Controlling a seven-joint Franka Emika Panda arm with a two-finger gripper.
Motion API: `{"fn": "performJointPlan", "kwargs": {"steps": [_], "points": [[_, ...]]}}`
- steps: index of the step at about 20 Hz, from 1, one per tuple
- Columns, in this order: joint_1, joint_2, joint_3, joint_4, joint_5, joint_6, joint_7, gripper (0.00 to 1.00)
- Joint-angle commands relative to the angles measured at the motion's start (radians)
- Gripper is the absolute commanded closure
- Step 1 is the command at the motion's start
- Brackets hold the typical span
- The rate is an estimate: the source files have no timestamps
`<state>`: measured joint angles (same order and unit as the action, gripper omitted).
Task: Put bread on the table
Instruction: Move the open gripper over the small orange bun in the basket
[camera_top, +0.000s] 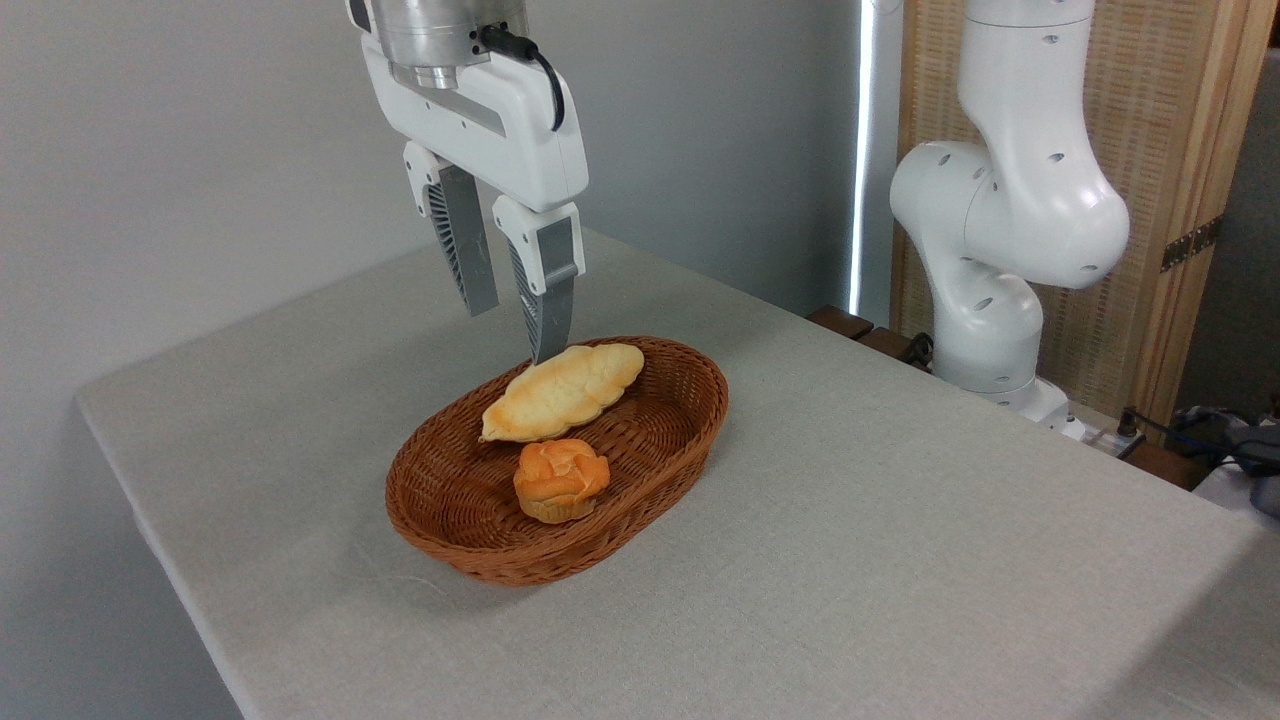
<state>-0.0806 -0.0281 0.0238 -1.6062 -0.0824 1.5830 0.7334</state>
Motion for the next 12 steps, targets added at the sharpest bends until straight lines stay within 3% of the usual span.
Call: {"fn": "performJointPlan", "kwargs": {"steps": [1,4,12], "points": [[-0.004,0.007,0.001,0.014,0.0,-0.031,-0.016,0.0],[0.004,-0.004,-0.027,-0.015,-0.002,-0.017,-0.011,0.0],[0.009,-0.171,-0.11,-0.351,-0.004,0.245,-0.012,0.0]]}}
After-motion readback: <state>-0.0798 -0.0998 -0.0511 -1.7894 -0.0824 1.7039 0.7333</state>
